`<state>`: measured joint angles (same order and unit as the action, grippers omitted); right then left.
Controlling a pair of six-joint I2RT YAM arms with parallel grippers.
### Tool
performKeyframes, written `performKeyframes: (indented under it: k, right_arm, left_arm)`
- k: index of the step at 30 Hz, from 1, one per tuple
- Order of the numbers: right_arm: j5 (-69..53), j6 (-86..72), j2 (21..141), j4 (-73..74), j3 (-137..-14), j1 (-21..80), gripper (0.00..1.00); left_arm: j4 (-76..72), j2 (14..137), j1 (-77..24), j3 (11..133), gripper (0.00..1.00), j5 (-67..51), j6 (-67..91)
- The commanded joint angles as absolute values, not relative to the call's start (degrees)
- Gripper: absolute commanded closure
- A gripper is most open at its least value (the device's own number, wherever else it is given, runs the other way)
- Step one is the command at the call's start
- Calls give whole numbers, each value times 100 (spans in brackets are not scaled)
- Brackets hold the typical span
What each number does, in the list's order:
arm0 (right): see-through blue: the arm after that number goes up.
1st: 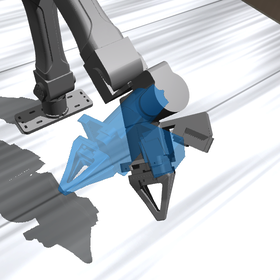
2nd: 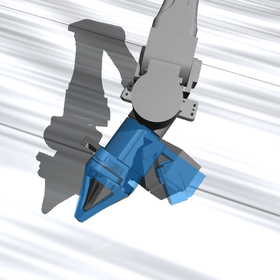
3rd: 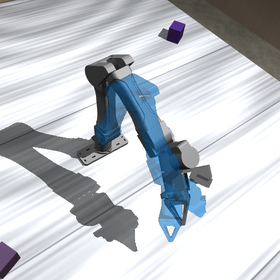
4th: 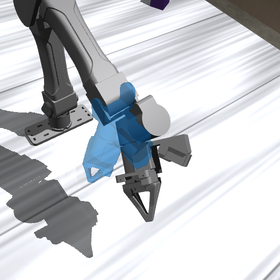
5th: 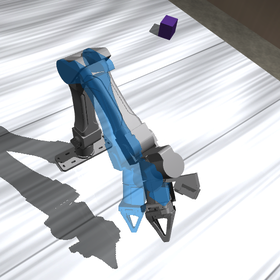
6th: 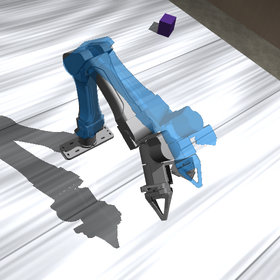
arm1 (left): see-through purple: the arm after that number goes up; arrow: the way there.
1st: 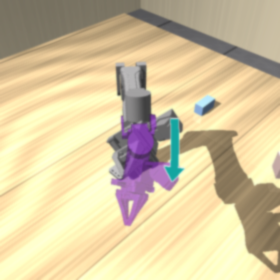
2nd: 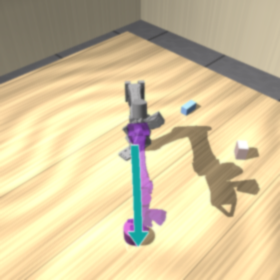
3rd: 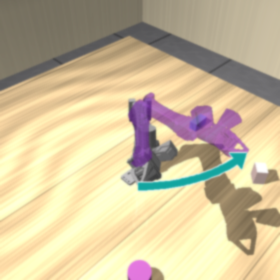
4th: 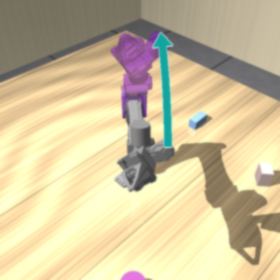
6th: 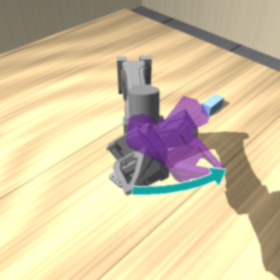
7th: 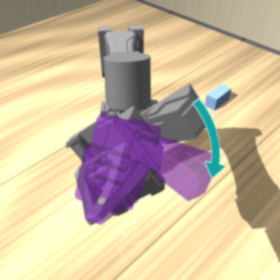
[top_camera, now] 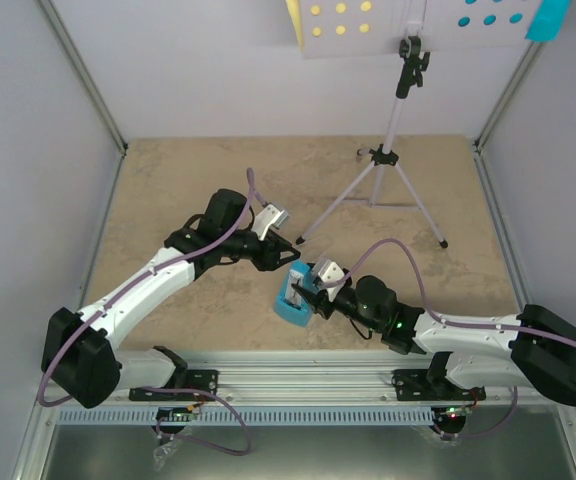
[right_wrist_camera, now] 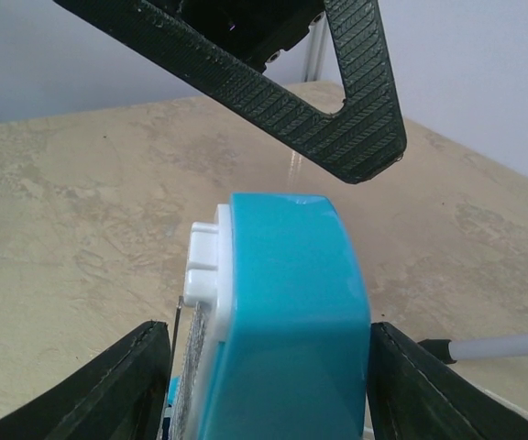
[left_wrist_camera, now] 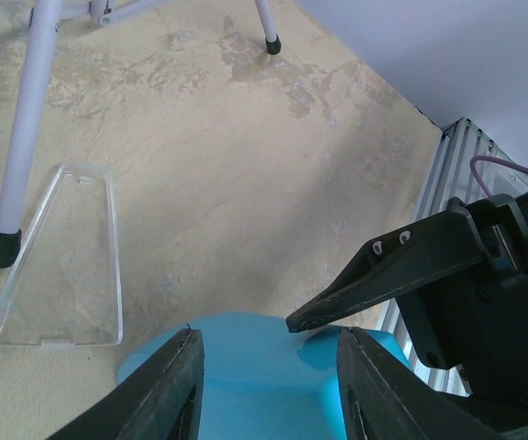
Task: Pack up the instrument practice props
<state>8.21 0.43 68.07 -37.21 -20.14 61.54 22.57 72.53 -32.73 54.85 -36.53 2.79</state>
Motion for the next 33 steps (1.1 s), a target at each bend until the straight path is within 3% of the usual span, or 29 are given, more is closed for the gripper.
performKeyframes:
  k: [1, 33]
  right_arm:
    - [919, 70, 6806, -3717, -1928, 6161, 41]
    - [754, 18, 6774, -3604, -1938, 6056, 48]
  left_arm:
    - [2312, 7284, -3313, 5476, 58, -3674, 245]
    - [2318, 7361, -3400, 5479, 58, -3788, 255]
